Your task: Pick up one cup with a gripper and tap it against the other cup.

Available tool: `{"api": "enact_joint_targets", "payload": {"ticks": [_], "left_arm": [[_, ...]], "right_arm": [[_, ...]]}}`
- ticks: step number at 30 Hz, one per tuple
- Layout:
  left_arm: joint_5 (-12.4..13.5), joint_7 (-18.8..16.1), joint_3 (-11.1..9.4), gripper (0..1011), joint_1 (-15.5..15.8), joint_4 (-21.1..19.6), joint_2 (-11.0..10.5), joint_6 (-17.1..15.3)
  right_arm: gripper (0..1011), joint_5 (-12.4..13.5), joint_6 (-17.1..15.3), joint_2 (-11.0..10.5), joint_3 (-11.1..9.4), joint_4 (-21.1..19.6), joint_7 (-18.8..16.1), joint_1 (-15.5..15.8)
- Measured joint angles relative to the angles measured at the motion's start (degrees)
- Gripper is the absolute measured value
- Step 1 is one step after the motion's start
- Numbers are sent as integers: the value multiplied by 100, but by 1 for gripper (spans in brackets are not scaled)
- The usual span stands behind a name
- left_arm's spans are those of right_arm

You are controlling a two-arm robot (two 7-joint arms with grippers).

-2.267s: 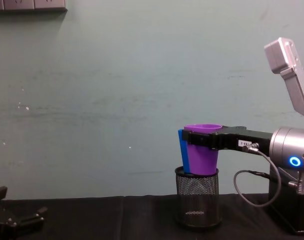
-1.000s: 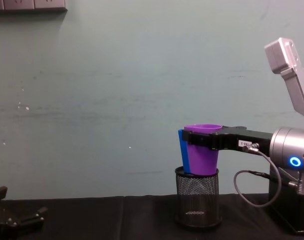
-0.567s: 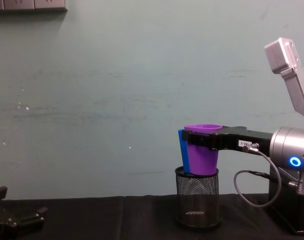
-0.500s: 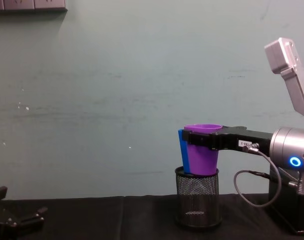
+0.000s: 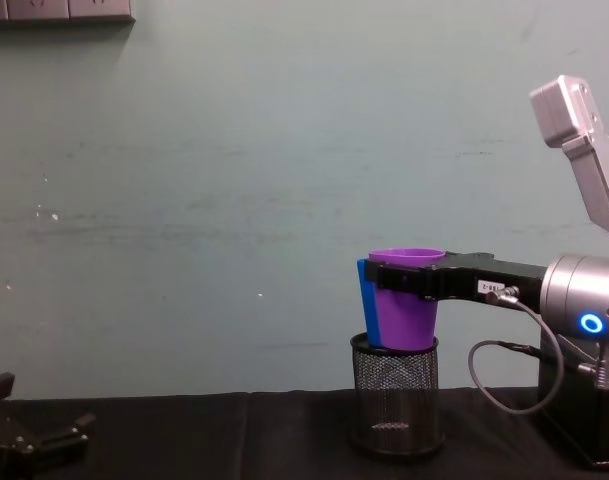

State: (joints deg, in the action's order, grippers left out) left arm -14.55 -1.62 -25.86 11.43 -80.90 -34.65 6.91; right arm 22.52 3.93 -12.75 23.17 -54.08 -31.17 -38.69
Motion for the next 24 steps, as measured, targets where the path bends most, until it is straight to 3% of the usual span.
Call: {"api": "enact_joint_targets", "payload": {"ticks": [24], "left_arm": [[0, 0, 0, 1000, 0, 0, 0, 0]], "right_arm": [[734, 15, 4, -43, 10, -78, -86, 86]]}}
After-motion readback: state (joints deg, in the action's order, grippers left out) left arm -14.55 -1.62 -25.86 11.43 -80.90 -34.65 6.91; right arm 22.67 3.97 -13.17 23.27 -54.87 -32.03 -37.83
